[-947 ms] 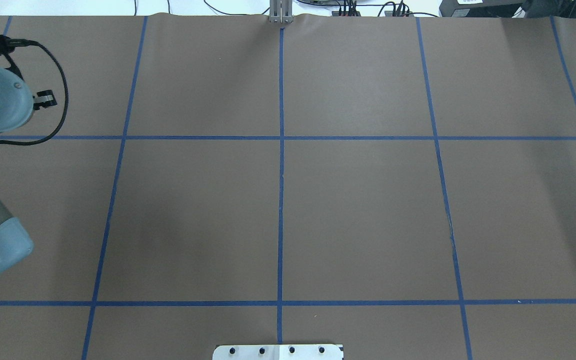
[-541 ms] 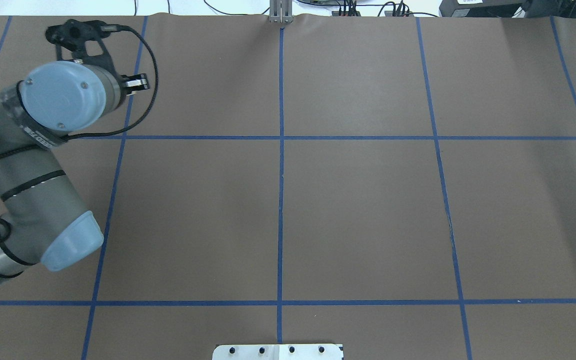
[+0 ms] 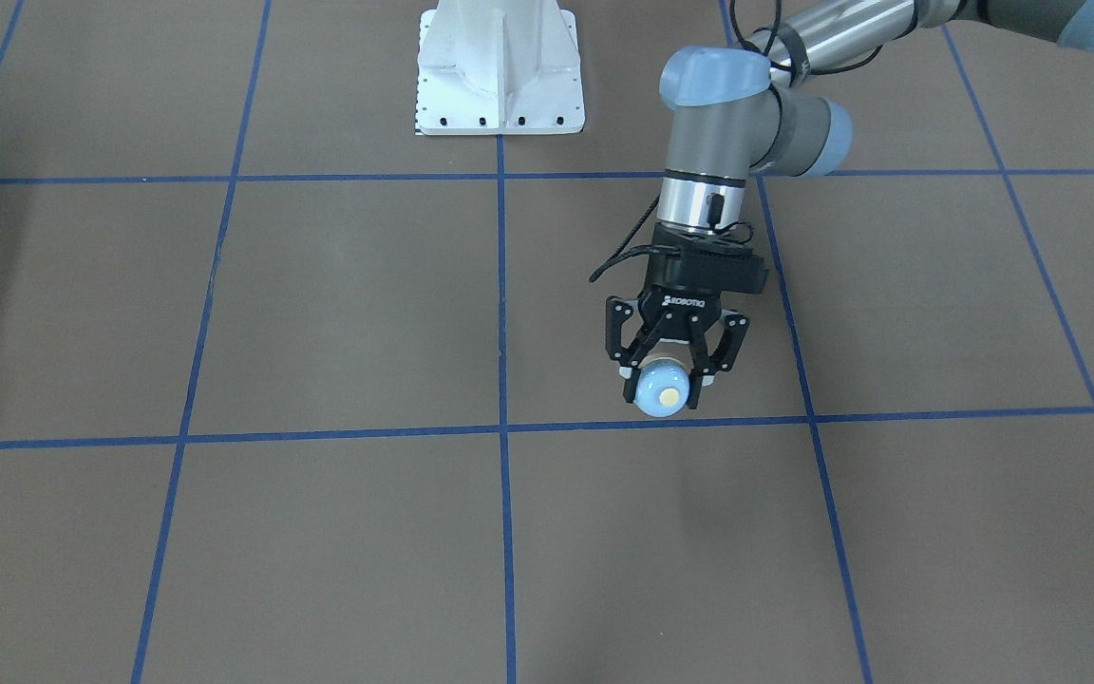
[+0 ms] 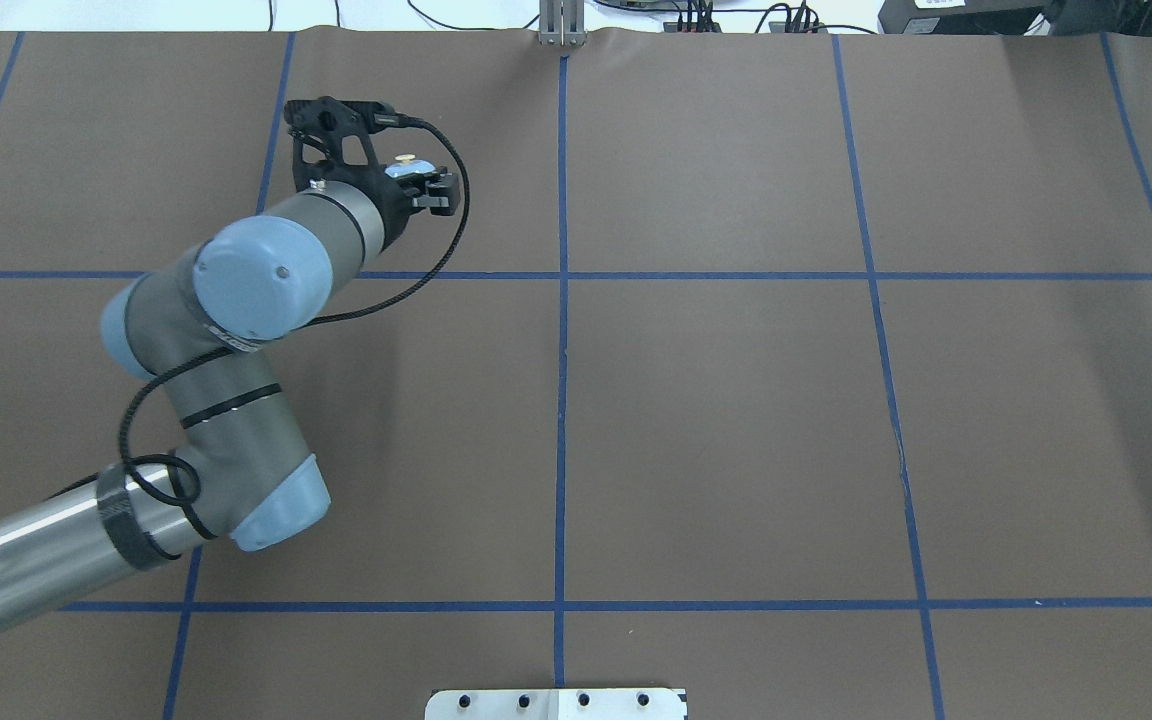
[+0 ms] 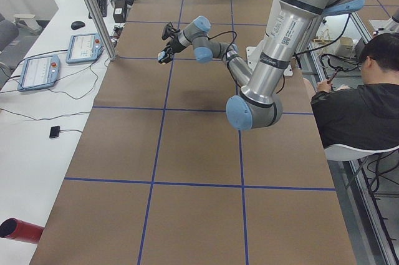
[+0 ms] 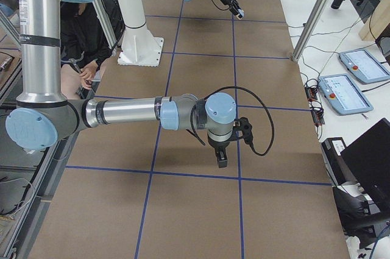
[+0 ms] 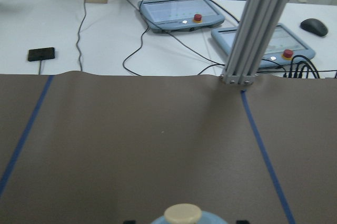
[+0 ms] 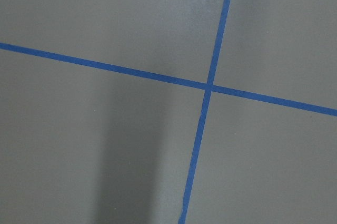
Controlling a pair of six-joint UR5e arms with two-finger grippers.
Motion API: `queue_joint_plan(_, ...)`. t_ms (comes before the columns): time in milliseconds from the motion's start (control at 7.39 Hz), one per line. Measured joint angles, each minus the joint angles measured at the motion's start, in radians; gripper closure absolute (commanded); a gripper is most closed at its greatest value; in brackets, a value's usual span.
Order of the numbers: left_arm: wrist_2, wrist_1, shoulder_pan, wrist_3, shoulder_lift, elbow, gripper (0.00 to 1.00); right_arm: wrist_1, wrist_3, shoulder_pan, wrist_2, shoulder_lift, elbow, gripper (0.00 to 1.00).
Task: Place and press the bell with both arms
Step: 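Carry the blue bell with the left gripper toward the table centre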
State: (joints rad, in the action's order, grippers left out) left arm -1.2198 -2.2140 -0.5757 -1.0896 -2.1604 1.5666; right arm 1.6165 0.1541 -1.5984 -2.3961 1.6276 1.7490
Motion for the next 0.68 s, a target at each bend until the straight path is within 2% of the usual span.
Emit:
queue_joint_plan(271, 0.11, -0.14, 0.075, 0.003, -0.047, -0.095, 1.0, -0.001, -0.009, 0.0, -0.001, 0.0, 0.0, 0.0)
queue_joint_plan(676, 0.278, -0.236, 0.182, -0.001, -0.115, -0.208, 1.0, 0.0, -0.014, 0.0, -0.003, 0.0, -0.001, 0.0)
